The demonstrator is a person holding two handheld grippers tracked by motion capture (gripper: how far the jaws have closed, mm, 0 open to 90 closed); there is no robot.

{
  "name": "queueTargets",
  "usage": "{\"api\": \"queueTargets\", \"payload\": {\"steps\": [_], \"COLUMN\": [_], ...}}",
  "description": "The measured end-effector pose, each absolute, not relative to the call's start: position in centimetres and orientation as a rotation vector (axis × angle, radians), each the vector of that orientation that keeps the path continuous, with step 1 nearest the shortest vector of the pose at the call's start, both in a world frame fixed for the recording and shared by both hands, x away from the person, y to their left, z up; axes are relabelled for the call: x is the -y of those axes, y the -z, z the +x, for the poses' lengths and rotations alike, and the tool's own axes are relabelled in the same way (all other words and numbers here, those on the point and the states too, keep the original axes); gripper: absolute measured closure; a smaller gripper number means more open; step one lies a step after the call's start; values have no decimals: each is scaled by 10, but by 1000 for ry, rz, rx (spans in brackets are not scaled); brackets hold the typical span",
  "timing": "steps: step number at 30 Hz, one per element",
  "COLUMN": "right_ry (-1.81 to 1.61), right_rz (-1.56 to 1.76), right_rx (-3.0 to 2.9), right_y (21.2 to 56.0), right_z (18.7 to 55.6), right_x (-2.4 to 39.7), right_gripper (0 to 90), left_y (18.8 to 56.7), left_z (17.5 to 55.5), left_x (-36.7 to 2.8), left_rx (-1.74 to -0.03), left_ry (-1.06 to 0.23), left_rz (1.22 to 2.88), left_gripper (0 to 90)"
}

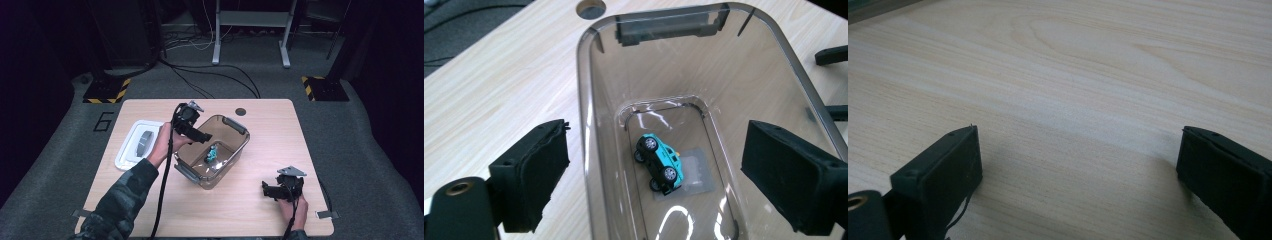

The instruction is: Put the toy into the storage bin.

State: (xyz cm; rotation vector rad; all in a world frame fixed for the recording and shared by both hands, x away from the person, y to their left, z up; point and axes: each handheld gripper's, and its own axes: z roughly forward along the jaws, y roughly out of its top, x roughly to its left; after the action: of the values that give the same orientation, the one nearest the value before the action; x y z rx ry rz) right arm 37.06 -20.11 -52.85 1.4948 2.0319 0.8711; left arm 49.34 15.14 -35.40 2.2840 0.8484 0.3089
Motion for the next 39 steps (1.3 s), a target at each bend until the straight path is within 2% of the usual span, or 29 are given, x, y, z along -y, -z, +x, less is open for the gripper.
{"api": "queueTargets", "payload": {"steps": [24,39], "right_ry": [-871,-871], "right_rz": [1493,1494], "right_rx": [-2033,-2032], "right_y": [529,529], "right_z": [371,371], "right_x": [201,201], "right_gripper": [35,35], "left_y": [350,372], "left_z": [469,457], "left_x": [-230,-265], "left_rx": [-942,-1044], "left_ry": [-372,-386], "left_rz": [2160,2074], "left_gripper": [36,10]}}
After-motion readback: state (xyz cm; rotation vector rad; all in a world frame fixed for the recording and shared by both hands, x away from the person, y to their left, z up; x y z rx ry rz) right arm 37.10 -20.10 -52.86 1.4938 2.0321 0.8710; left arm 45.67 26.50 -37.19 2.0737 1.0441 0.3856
